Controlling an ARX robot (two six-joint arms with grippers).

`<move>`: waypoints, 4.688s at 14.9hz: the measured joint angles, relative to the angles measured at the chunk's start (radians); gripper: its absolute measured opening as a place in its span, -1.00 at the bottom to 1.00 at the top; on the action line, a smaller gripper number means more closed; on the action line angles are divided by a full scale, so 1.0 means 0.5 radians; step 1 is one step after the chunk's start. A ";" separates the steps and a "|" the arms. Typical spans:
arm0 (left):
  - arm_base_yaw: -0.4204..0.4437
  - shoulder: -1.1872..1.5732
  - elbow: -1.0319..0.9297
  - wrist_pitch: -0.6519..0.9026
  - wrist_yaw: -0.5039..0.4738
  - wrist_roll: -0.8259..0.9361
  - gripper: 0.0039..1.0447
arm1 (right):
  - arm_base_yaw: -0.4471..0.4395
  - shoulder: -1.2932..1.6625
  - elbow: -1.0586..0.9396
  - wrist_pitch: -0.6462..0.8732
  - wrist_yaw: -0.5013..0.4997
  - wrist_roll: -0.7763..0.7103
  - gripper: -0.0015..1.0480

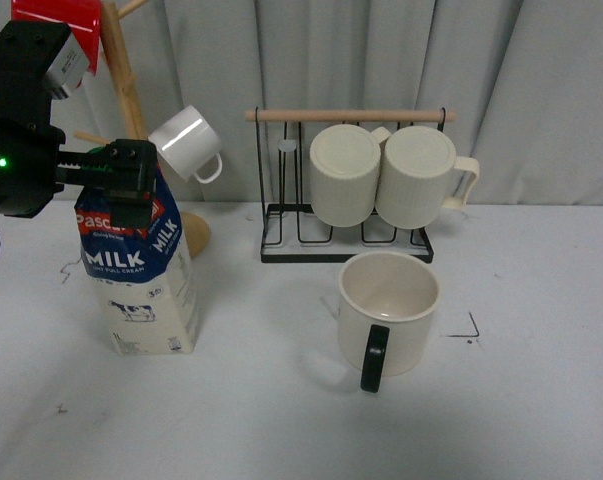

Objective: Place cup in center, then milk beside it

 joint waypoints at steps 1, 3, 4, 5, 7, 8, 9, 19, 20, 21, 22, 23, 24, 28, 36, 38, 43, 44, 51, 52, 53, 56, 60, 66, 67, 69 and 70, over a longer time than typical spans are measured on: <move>-0.004 0.011 0.027 -0.036 0.014 -0.025 0.85 | 0.000 0.000 0.000 0.001 0.000 0.000 0.87; -0.030 0.027 0.057 -0.117 0.038 -0.111 0.41 | 0.000 0.000 0.000 0.000 0.000 0.001 0.87; -0.050 0.028 0.058 -0.125 0.058 -0.143 0.16 | 0.000 0.000 0.000 0.001 0.000 0.001 0.87; -0.068 0.028 0.060 -0.132 0.073 -0.176 -0.04 | 0.000 0.000 0.000 0.001 0.000 0.000 0.87; -0.113 0.028 0.065 -0.141 0.070 -0.195 -0.49 | 0.000 0.000 0.000 0.001 0.000 0.000 0.87; -0.130 0.028 0.066 -0.143 0.047 -0.194 -0.62 | 0.000 0.000 0.000 0.001 0.000 0.001 0.87; -0.143 0.021 0.066 -0.145 0.034 -0.196 -0.65 | 0.000 0.000 0.000 0.001 0.000 0.000 0.87; -0.529 -0.075 0.184 -0.146 -0.092 -0.235 -0.68 | 0.000 0.000 0.000 0.001 0.000 0.000 0.87; -0.555 -0.042 0.188 -0.134 -0.114 -0.229 -0.68 | 0.000 0.000 0.000 0.001 0.000 0.000 0.87; -0.582 -0.014 0.188 -0.131 -0.121 -0.229 -0.68 | 0.000 0.000 0.000 0.001 0.000 0.000 0.87; -0.615 0.011 0.188 -0.118 -0.121 -0.229 -0.68 | 0.000 0.000 0.000 0.001 0.000 0.000 0.87; -0.645 0.027 0.188 -0.092 -0.121 -0.229 -0.68 | 0.000 0.000 0.000 0.001 0.000 0.000 0.87; -0.672 0.038 0.188 -0.075 -0.125 -0.227 -0.68 | 0.000 0.000 0.000 0.001 0.000 0.000 0.87; -0.723 0.091 0.188 -0.024 -0.179 -0.180 -0.68 | 0.000 0.000 0.000 0.001 0.000 0.001 0.87; -0.764 0.134 0.187 -0.017 -0.217 -0.088 -0.07 | 0.000 0.000 0.000 0.001 0.000 0.000 0.87; -0.761 0.134 0.188 -0.043 -0.171 -0.138 0.35 | 0.000 0.000 0.000 0.000 0.000 0.000 0.87; -0.645 -0.326 -0.002 0.333 -0.074 -0.308 0.88 | 0.000 0.000 0.000 0.001 0.000 0.001 0.87; -0.627 -0.504 -0.082 0.426 -0.052 -0.333 0.88 | 0.000 0.000 0.000 0.001 0.000 0.000 0.87; -0.175 -1.707 -1.055 0.521 -0.347 -0.065 -0.36 | 0.000 0.000 0.000 0.001 0.000 0.001 0.87; -0.134 -1.758 -1.164 0.520 -0.281 -0.062 -0.60 | 0.000 0.000 0.000 0.001 0.000 0.000 0.87; -0.087 -1.806 -1.250 0.512 -0.253 -0.062 -0.81 | 0.000 0.000 0.000 0.001 0.000 0.001 0.87; 0.023 -2.034 -1.413 0.506 -0.150 -0.058 -0.97 | 0.000 0.000 0.000 0.001 0.000 0.000 0.87; 0.264 -2.284 -1.572 0.385 0.082 -0.057 -0.97 | 0.000 0.000 0.000 0.001 0.000 0.000 0.87; 0.264 -2.656 -1.688 0.147 0.103 -0.056 -0.97 | 0.000 0.000 0.000 0.001 0.000 0.000 0.87; 0.264 -2.686 -1.738 0.225 0.103 -0.056 -0.97 | 0.000 0.000 0.000 0.000 0.001 0.000 0.87; 0.264 -2.766 -1.750 0.108 0.105 -0.056 -0.97 | 0.000 0.000 0.000 0.001 0.000 0.000 0.87; 0.264 -2.837 -1.750 0.054 0.102 -0.056 -0.97 | 0.000 0.000 0.000 0.000 0.001 0.000 0.87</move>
